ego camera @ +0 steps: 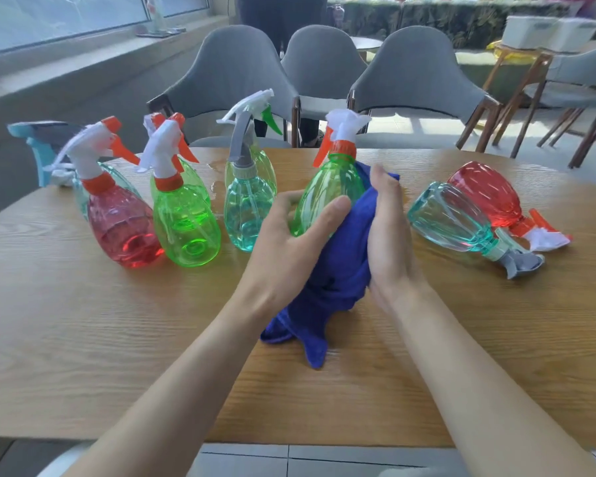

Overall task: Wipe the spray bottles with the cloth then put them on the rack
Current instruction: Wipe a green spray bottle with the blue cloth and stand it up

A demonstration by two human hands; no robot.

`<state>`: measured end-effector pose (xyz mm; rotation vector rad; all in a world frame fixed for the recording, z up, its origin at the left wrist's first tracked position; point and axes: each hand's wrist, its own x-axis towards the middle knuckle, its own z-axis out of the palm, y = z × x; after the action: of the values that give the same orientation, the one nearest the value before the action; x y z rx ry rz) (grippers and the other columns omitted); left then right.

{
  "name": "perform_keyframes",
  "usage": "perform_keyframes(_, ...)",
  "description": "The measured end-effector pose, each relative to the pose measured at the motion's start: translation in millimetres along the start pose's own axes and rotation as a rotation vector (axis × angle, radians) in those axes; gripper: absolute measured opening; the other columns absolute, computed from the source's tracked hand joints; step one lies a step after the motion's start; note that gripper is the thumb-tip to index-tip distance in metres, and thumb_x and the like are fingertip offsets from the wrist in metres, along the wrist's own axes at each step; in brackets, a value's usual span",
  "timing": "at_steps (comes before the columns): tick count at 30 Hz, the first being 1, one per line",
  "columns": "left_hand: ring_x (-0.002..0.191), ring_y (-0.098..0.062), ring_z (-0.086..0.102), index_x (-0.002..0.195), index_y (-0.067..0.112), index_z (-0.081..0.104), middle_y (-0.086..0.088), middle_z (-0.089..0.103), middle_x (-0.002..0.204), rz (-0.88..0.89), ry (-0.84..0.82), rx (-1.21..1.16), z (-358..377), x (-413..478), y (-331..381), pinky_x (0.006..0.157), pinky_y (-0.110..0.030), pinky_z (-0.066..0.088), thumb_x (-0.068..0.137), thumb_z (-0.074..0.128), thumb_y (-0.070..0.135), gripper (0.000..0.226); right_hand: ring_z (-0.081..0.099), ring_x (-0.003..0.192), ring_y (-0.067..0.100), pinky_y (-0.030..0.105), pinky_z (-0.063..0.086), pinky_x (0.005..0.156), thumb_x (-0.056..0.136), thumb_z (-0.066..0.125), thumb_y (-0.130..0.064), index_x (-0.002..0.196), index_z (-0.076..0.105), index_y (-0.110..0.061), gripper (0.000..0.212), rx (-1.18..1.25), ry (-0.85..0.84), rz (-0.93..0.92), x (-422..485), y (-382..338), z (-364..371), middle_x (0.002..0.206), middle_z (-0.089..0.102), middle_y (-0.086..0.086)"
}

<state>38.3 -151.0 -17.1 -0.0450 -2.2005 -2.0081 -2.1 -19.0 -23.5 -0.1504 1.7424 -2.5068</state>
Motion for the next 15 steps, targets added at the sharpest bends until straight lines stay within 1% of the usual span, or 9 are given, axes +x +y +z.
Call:
perform_keyframes(2, 0.089, 0.001, 0.075, 0.119, 0.032, 0.061, 0.014, 0.079, 0.096, 0.013, 0.050, -0.005, 2, 0, 0, 0.075, -0.015, 0.053, 0.096, 0.071, 0.055, 0.034, 0.068, 0.125, 0.028, 0.052, 0.046, 0.116, 0.101, 0.045, -0.062, 0.127, 0.072, -0.017, 0.059, -0.017, 0.014, 0.000, -3, 3, 5, 0.125, 0.076, 0.010)
perform_keyframes(5, 0.103, 0.005, 0.070, 0.130, 0.024, 0.060, 0.015, 0.076, 0.108, 0.034, 0.151, -0.025, 1, 4, -4, 0.089, -0.020, 0.050, 0.100, 0.063, 0.060, 0.047, 0.056, 0.138, 0.011, 0.046, 0.036, 0.123, 0.087, 0.052, -0.073, 0.135, 0.067, -0.035, 0.063, -0.127, 0.017, -0.010, -9, 13, 17, 0.140, 0.067, -0.008)
perform_keyframes(7, 0.118, 0.002, 0.065, 0.144, 0.021, 0.053, 0.012, 0.072, 0.126, 0.060, 0.186, -0.026, -2, 8, -4, 0.102, -0.025, 0.047, 0.097, 0.058, 0.072, 0.069, 0.052, 0.127, -0.012, 0.023, 0.034, 0.114, 0.096, 0.048, -0.064, 0.118, 0.068, -0.044, 0.036, -0.224, -0.009, -0.064, -15, 17, 22, 0.127, 0.064, -0.030)
perform_keyframes(8, 0.122, 0.001, 0.063, 0.148, 0.020, 0.050, 0.012, 0.070, 0.130, 0.070, 0.178, -0.015, -3, 7, -4, 0.105, -0.026, 0.046, 0.095, 0.056, 0.076, 0.077, 0.054, 0.118, -0.019, 0.014, 0.037, 0.105, 0.104, 0.045, -0.056, 0.109, 0.067, -0.042, 0.026, -0.236, -0.020, -0.068, -17, 16, 22, 0.117, 0.066, -0.036)
perform_keyframes(9, 0.120, 0.004, 0.063, 0.147, 0.020, 0.048, 0.013, 0.069, 0.128, 0.079, 0.158, -0.005, -3, 5, -4, 0.104, -0.024, 0.045, 0.095, 0.057, 0.077, 0.078, 0.060, 0.111, -0.017, 0.011, 0.043, 0.098, 0.110, 0.044, -0.047, 0.105, 0.070, -0.036, 0.029, -0.231, -0.018, -0.056, -19, 12, 22, 0.110, 0.071, -0.034)
perform_keyframes(10, 0.114, 0.007, 0.064, 0.143, 0.021, 0.049, 0.015, 0.070, 0.122, 0.085, 0.130, 0.011, -4, 3, -3, 0.100, -0.018, 0.046, 0.095, 0.057, 0.074, 0.072, 0.066, 0.112, -0.007, 0.019, 0.050, 0.099, 0.111, 0.043, -0.045, 0.108, 0.073, -0.027, 0.035, -0.217, -0.006, -0.051, -17, 9, 18, 0.114, 0.076, -0.023)
perform_keyframes(11, 0.107, 0.010, 0.065, 0.138, 0.022, 0.051, 0.015, 0.071, 0.115, 0.083, 0.096, 0.035, -3, 0, -4, 0.094, -0.012, 0.046, 0.094, 0.055, 0.069, 0.064, 0.067, 0.122, 0.008, 0.034, 0.051, 0.108, 0.110, 0.043, -0.051, 0.119, 0.073, -0.019, 0.045, -0.197, 0.001, -0.037, -17, 1, 15, 0.127, 0.076, -0.006)
perform_keyframes(12, 0.102, 0.009, 0.066, 0.133, 0.023, 0.052, 0.014, 0.072, 0.112, 0.079, 0.059, 0.065, -2, -2, -4, 0.088, -0.009, 0.046, 0.096, 0.054, 0.064, 0.055, 0.065, 0.130, 0.018, 0.045, 0.047, 0.115, 0.107, 0.044, -0.060, 0.130, 0.071, -0.017, 0.055, -0.170, 0.000, -0.024, -12, -3, 12, 0.134, 0.073, 0.003)
perform_keyframes(15, 0.098, 0.004, 0.068, 0.125, 0.029, 0.054, 0.010, 0.074, 0.109, 0.054, -0.024, 0.121, 2, -5, -6, 0.082, -0.010, 0.048, 0.104, 0.052, 0.058, 0.035, 0.067, 0.127, 0.031, 0.056, 0.044, 0.118, 0.097, 0.049, -0.075, 0.131, 0.071, -0.014, 0.073, -0.038, 0.007, -0.002, -9, -10, 9, 0.129, 0.075, 0.012)
